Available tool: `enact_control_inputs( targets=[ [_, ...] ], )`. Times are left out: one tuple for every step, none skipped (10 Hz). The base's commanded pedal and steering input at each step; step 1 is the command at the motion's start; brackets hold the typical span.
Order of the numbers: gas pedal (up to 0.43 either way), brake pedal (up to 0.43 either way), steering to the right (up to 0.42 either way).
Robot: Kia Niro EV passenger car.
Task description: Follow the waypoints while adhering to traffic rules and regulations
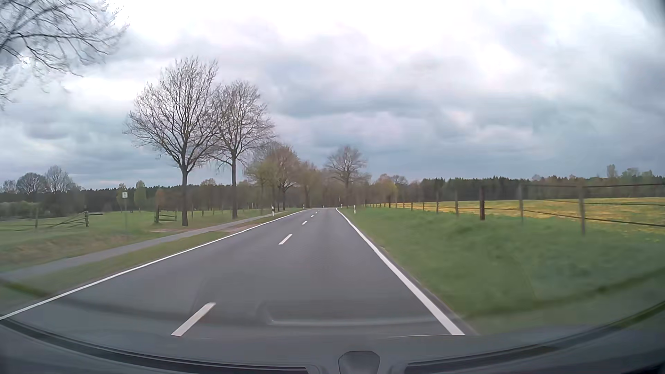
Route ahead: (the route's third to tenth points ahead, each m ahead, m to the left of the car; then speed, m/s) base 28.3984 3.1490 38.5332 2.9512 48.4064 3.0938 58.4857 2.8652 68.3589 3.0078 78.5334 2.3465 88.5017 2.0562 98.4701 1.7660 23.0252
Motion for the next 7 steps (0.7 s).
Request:
enact_control_inputs(
  targets=[
    [0.118,0.0,-0.005],
    [0.118,0.0,-0.005],
    [0.118,0.0,-0.005],
    [0.118,0.0,-0.004],
    [0.118,0.0,-0.004],
    [0.118,0.0,-0.004],
    [0.118,0.0,-0.004]
  ],
)
